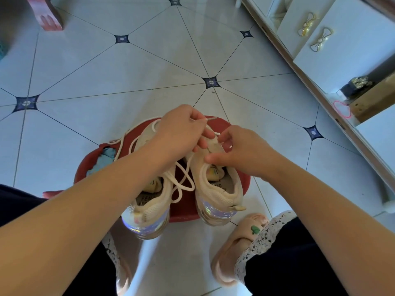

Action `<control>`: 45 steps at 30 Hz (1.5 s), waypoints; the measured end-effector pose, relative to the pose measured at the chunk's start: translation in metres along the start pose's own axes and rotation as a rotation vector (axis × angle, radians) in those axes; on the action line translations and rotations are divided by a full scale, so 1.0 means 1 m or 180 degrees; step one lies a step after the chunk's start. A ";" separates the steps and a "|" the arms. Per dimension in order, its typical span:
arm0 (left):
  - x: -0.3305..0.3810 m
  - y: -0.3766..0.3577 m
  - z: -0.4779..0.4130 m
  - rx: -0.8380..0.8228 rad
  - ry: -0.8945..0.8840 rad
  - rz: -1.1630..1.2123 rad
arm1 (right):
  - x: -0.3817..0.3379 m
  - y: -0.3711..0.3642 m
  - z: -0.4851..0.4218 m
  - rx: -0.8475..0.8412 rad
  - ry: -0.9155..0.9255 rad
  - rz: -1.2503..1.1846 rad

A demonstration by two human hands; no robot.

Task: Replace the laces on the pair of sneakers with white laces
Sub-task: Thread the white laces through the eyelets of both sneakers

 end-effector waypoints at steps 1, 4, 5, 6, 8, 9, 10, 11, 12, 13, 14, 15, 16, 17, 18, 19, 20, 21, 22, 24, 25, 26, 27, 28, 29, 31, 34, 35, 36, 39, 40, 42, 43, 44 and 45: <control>-0.001 -0.003 0.000 -0.0092 -0.0007 -0.0114 | -0.001 -0.002 0.000 0.0030 0.0034 0.0045; -0.005 -0.011 0.001 -0.0273 -0.0137 -0.0633 | -0.001 -0.001 -0.001 0.0180 0.0094 0.0070; -0.006 -0.012 0.000 -0.0277 -0.0193 -0.0807 | -0.001 0.000 0.000 0.0230 0.0103 0.0092; -0.007 -0.012 0.000 -0.0264 -0.0251 -0.0958 | -0.001 0.000 0.000 0.0276 0.0112 0.0120; -0.008 -0.010 -0.001 -0.0199 -0.0362 -0.1152 | -0.002 0.000 0.002 0.0371 0.0162 0.0251; -0.008 -0.008 -0.001 -0.0164 -0.0386 -0.1195 | -0.003 -0.001 0.003 0.0443 0.0201 0.0345; -0.008 -0.006 -0.001 -0.0140 -0.0378 -0.1228 | -0.003 0.000 0.004 0.0531 0.0255 0.0427; -0.009 -0.004 -0.001 -0.0128 -0.0349 -0.1262 | -0.004 0.001 0.005 0.0614 0.0297 0.0466; -0.011 -0.003 -0.001 -0.0125 -0.0326 -0.1293 | -0.002 0.002 0.005 0.0670 0.0292 0.0454; -0.012 -0.002 0.000 -0.0132 -0.0315 -0.1312 | 0.000 0.003 0.004 0.0666 0.0229 0.0345; -0.013 -0.002 0.000 -0.0147 -0.0328 -0.1321 | 0.003 0.004 0.003 0.0586 0.0097 0.0044; -0.013 -0.003 0.001 -0.0162 -0.0362 -0.1329 | 0.006 0.004 0.002 0.0455 -0.0082 -0.0414; -0.014 -0.005 0.001 -0.0174 -0.0410 -0.1342 | 0.008 0.003 0.001 0.0335 -0.0278 -0.0883; -0.014 -0.006 0.002 -0.0185 -0.0452 -0.1347 | 0.009 0.002 0.001 0.0244 -0.0454 -0.1256; -0.015 -0.007 0.002 -0.0196 -0.0477 -0.1340 | 0.011 0.000 0.001 0.0186 -0.0562 -0.1463; -0.016 -0.008 0.001 -0.0202 -0.0487 -0.1329 | 0.013 -0.002 0.000 0.0167 -0.0597 -0.1540; -0.017 -0.009 0.001 -0.0203 -0.0495 -0.1328 | 0.013 -0.003 0.000 0.0180 -0.0589 -0.1570; -0.018 -0.010 0.001 -0.0200 -0.0515 -0.1341 | 0.013 -0.004 0.001 0.0213 -0.0561 -0.1587; -0.018 -0.011 0.001 -0.0195 -0.0553 -0.1361 | 0.013 -0.004 0.002 0.0247 -0.0526 -0.1598; -0.020 -0.014 0.002 -0.0138 -0.0640 -0.1329 | 0.014 -0.005 0.002 0.0318 -0.0448 -0.1572; -0.020 -0.016 0.003 -0.0070 -0.0663 -0.1244 | 0.014 -0.005 0.002 0.0363 -0.0411 -0.1518; -0.020 -0.017 0.005 0.0007 -0.0666 -0.1124 | 0.014 -0.006 0.002 0.0409 -0.0388 -0.1483; -0.020 -0.018 0.006 0.0069 -0.0660 -0.1003 | 0.013 -0.006 0.002 0.0451 -0.0377 -0.1480; -0.019 -0.018 0.006 0.0103 -0.0653 -0.0918 | 0.013 -0.007 0.003 0.0488 -0.0383 -0.1493; -0.020 -0.018 0.006 0.0116 -0.0647 -0.0883 | 0.013 -0.007 0.003 0.0513 -0.0402 -0.1520; -0.021 -0.017 0.006 0.0117 -0.0643 -0.0943 | 0.013 -0.007 0.003 0.0522 -0.0454 -0.1590; -0.024 -0.015 0.005 0.0005 -0.0665 -0.1099 | 0.014 -0.008 0.005 0.0539 -0.0540 -0.1775; -0.025 -0.016 0.004 -0.0052 -0.0661 -0.1122 | 0.014 -0.008 0.005 0.0563 -0.0570 -0.1883; -0.025 -0.016 0.004 -0.0101 -0.0654 -0.1150 | 0.015 -0.010 0.005 0.0592 -0.0605 -0.2000; -0.026 -0.017 0.003 -0.0137 -0.0639 -0.1265 | 0.017 -0.015 0.007 0.0622 -0.0747 -0.2372; -0.027 -0.017 0.003 -0.0119 -0.0643 -0.1299 | 0.017 -0.017 0.007 0.0606 -0.0779 -0.2502; -0.027 -0.019 0.003 -0.0072 -0.0654 -0.1354 | 0.018 -0.020 0.008 0.0578 -0.0812 -0.2742; -0.028 -0.019 0.003 -0.0046 -0.0654 -0.1375 | 0.018 -0.021 0.009 0.0557 -0.0825 -0.2854; -0.028 -0.019 0.002 -0.0023 -0.0654 -0.1392 | 0.018 -0.022 0.010 0.0523 -0.0840 -0.2971; -0.028 -0.020 0.002 -0.0003 -0.0659 -0.1407 | 0.019 -0.023 0.010 0.0475 -0.0852 -0.3093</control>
Point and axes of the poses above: each hand's wrist, its own z-axis away from the middle knuckle, its own y-axis out of the back of the hand, x = y × z, the point moved 2 cm from there along -z, towards the middle knuckle, and after that the axes turned 4 degrees about -y, right-handed, at the moved point
